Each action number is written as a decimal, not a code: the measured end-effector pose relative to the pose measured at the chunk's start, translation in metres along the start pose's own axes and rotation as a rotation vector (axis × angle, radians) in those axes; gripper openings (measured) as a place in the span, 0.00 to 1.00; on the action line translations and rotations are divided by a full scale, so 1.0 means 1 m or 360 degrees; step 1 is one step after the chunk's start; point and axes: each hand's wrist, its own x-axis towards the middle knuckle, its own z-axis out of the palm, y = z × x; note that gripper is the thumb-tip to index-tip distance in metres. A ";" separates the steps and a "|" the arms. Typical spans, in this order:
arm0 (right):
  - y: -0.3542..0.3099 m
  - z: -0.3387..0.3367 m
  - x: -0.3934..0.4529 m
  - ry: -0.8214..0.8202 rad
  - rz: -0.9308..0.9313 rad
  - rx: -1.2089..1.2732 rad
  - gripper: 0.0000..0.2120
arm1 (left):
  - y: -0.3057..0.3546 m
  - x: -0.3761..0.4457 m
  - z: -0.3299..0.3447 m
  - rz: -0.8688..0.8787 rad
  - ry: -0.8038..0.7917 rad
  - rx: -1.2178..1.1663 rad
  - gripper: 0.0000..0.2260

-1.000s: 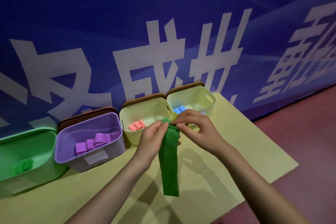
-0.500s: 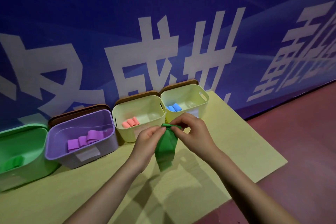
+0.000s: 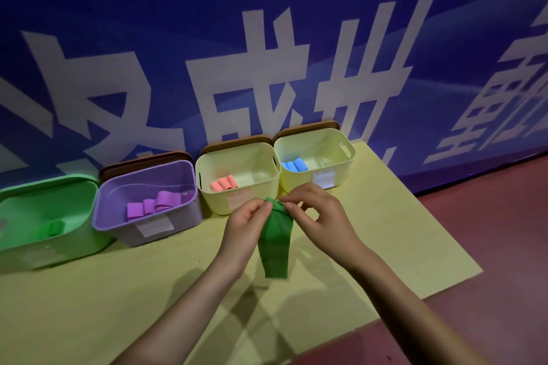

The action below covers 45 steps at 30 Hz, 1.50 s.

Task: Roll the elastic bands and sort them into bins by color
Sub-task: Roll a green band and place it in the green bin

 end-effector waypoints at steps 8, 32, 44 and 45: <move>-0.004 0.011 -0.005 0.0036 0.0377 0.0267 0.05 | 0.004 -0.006 -0.007 0.0281 -0.0121 0.0393 0.13; -0.021 0.066 0.043 0.0037 -0.0285 -0.0183 0.03 | 0.020 0.012 -0.062 -0.0178 0.0105 -0.0251 0.15; -0.031 0.061 0.045 -0.0204 0.0350 0.0396 0.11 | 0.016 0.005 -0.066 0.0028 0.0127 0.0069 0.09; -0.032 0.061 0.044 -0.0197 0.0392 0.0438 0.11 | 0.016 0.005 -0.065 0.0060 0.0103 0.0129 0.09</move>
